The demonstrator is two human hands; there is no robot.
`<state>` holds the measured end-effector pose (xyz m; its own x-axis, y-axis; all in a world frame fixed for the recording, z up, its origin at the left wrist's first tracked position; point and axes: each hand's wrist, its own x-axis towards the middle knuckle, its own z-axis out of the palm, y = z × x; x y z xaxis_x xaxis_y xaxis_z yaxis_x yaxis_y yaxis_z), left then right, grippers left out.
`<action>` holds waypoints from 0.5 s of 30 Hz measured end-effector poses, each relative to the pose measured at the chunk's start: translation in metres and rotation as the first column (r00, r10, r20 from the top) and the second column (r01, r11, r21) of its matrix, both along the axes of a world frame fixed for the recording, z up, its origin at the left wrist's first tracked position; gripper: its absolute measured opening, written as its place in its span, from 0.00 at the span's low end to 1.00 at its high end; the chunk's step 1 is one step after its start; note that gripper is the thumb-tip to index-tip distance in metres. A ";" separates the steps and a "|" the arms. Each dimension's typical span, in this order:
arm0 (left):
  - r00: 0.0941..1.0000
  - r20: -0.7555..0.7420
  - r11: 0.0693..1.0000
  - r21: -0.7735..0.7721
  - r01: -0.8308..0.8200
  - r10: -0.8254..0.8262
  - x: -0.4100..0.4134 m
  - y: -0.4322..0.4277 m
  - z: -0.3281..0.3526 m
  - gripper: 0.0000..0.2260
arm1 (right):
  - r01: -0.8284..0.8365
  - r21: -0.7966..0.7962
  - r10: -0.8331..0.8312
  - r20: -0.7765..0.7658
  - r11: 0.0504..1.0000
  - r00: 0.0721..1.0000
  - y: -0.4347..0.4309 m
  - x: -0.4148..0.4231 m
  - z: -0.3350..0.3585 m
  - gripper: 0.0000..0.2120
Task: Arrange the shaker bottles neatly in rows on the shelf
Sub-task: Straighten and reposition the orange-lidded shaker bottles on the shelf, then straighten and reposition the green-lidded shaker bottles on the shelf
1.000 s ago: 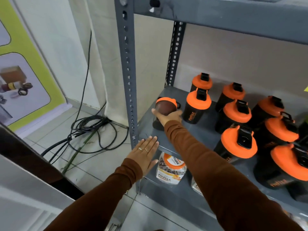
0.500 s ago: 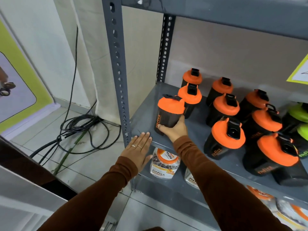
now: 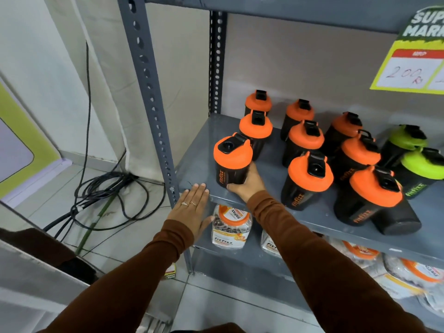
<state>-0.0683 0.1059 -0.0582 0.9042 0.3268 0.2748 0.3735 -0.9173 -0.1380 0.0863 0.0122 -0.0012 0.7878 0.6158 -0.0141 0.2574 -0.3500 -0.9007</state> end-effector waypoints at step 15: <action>0.837 0.052 0.835 -0.060 0.548 -0.545 0.065 -0.152 -0.003 0.17 | 0.139 0.064 -0.153 0.476 0.988 0.866 -0.189 0.007 0.005 0.13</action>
